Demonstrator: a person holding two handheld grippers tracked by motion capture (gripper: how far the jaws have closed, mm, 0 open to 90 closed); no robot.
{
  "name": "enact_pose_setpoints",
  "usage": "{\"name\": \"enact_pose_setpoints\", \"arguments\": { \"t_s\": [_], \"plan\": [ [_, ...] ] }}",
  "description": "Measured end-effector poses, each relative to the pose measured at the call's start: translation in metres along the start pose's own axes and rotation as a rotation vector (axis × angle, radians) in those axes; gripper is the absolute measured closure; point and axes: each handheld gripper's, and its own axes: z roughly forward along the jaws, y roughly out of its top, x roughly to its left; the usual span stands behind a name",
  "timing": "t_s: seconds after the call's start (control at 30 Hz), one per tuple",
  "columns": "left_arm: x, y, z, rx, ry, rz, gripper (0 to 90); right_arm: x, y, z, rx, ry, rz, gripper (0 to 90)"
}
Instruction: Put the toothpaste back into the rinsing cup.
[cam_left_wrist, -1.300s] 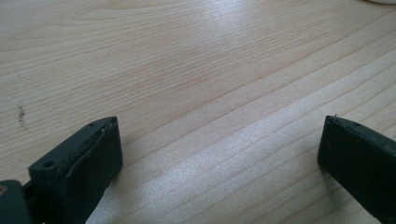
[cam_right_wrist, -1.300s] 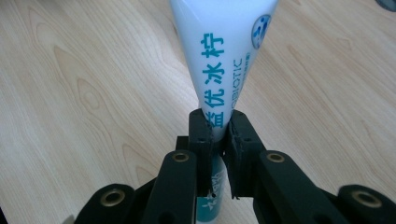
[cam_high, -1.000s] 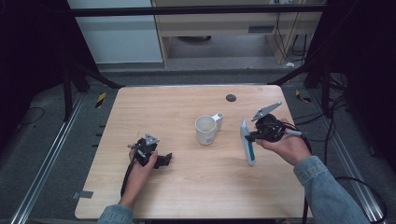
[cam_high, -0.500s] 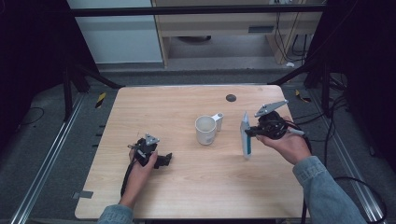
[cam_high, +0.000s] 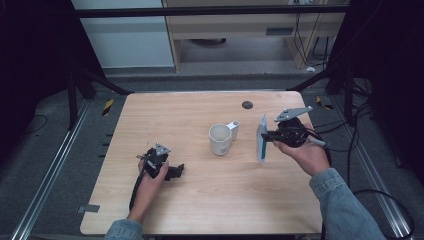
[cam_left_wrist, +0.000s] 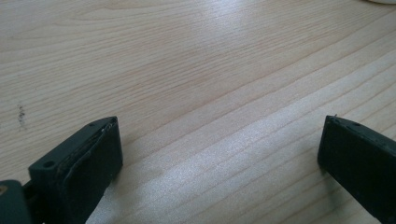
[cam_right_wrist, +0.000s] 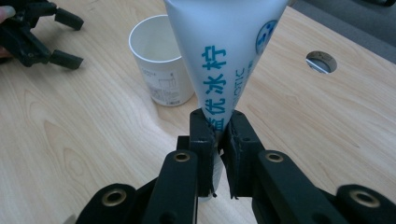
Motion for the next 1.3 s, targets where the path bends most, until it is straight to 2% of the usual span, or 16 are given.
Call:
{"name": "enact_pose_setpoints", "arguments": {
  "t_s": [0.47,0.7,1.0,1.3],
  "plan": [
    [0.0,0.0,0.0,0.0,0.0,0.0,0.0,0.011,0.005,0.007,-0.091,-0.024,-0.003,82.5],
    [0.0,0.0,0.0,0.0,0.0,0.0,0.0,0.013,0.006,0.01,-0.131,-0.037,0.019,82.5],
    [0.0,0.0,0.0,0.0,0.0,0.0,0.0,0.022,0.01,0.012,-0.193,-0.084,0.036,82.5],
    [0.0,0.0,0.0,0.0,0.0,0.0,0.0,0.028,0.012,0.014,-0.24,-0.092,0.058,82.5]
  ]
}}
